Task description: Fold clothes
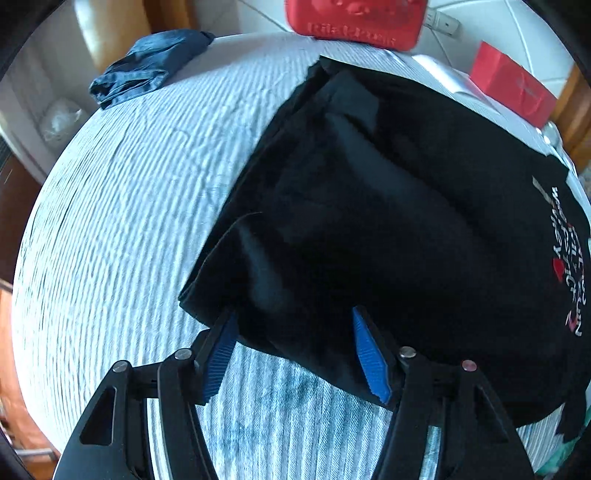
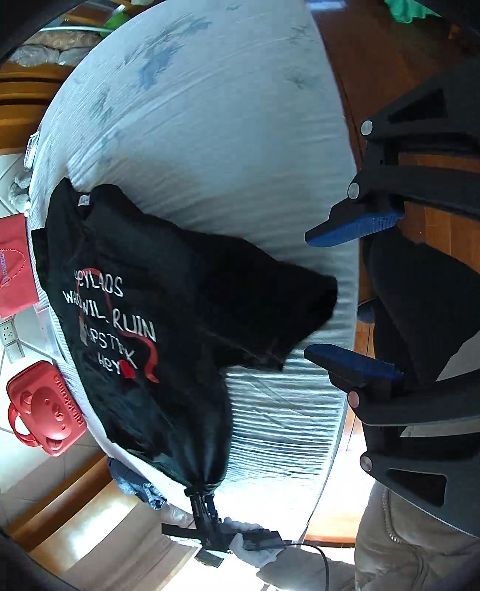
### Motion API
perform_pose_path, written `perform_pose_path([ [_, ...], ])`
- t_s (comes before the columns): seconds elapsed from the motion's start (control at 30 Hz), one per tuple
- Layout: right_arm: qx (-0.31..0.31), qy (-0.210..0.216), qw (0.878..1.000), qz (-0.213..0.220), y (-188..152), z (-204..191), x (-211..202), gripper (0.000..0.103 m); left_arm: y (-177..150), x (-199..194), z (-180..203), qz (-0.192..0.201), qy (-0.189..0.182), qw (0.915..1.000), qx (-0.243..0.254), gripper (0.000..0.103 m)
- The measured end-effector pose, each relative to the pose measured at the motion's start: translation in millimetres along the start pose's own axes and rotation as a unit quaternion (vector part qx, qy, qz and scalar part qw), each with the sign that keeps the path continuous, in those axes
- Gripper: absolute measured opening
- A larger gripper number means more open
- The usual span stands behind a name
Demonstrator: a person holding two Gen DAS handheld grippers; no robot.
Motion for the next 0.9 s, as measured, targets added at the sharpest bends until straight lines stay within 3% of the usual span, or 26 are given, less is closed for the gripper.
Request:
perform_pose_path([
  [0.07,-0.010,-0.030,0.999,-0.006,-3,-3,11,0.055,1,-4,0,0.014,0.000,0.9999,0.009,0.032],
  [0.1,-0.011,-0.044,0.999,-0.009,-3,-2,17,0.052,1,-8,-1,0.017,-0.002,0.9998,0.007,0.012],
  [0.13,-0.009,-0.055,0.998,-0.013,-3,1,22,0.042,1,-12,-3,0.022,-0.006,0.9997,0.003,0.010],
  [0.17,-0.005,-0.069,0.997,-0.018,-3,4,24,0.008,3,-19,-4,0.030,-0.016,0.9994,-0.003,0.009],
  [0.2,0.006,-0.085,0.996,-0.021,0,10,24,0.003,4,-29,-4,0.039,-0.024,0.9989,-0.004,0.009],
  [0.3,0.030,-0.097,0.994,0.026,25,21,-7,0.003,12,-63,-4,0.073,-0.051,0.9961,-0.004,0.008],
  [0.4,0.014,-0.110,0.992,0.062,62,30,-41,0.003,25,-88,-2,0.099,-0.070,0.9927,-0.002,0.008],
  [0.53,-0.007,-0.098,0.993,0.062,118,43,-50,0.003,46,-82,1,0.080,-0.077,0.9938,-0.012,0.008],
  [0.63,-0.013,-0.100,0.994,0.039,162,66,-25,0.005,65,-53,10,0.052,-0.064,0.9965,-0.012,0.010],
  [0.67,-0.009,-0.101,0.994,0.031,176,77,-16,0.015,74,-44,12,0.045,-0.061,0.9971,-0.013,0.011],
  [0.7,0.004,-0.110,0.994,0.024,190,93,-7,0.040,85,-38,15,0.043,-0.057,0.9973,-0.016,0.016],
  [0.77,0.034,-0.123,0.991,0.026,208,114,0,0.060,110,-36,18,0.053,-0.051,0.9969,-0.027,0.031],
  [0.83,0.055,-0.128,0.990,0.032,219,127,0,0.060,132,-45,15,0.075,-0.052,0.9950,-0.039,0.054],
  [0.9,0.044,-0.127,0.990,0.032,213,127,-5,0.060,143,-59,3,0.097,-0.048,0.9930,-0.047,0.058],
])
Point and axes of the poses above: each gripper's, at about its wrist camera, not at the fingertips, and x roughly the way its jaws point, z to its right, y to its top, the point moved 10 cm from there along x, roughly the way its jaws point, and after that the axes turned 11 degrees about -x, right-handed, at the moved point
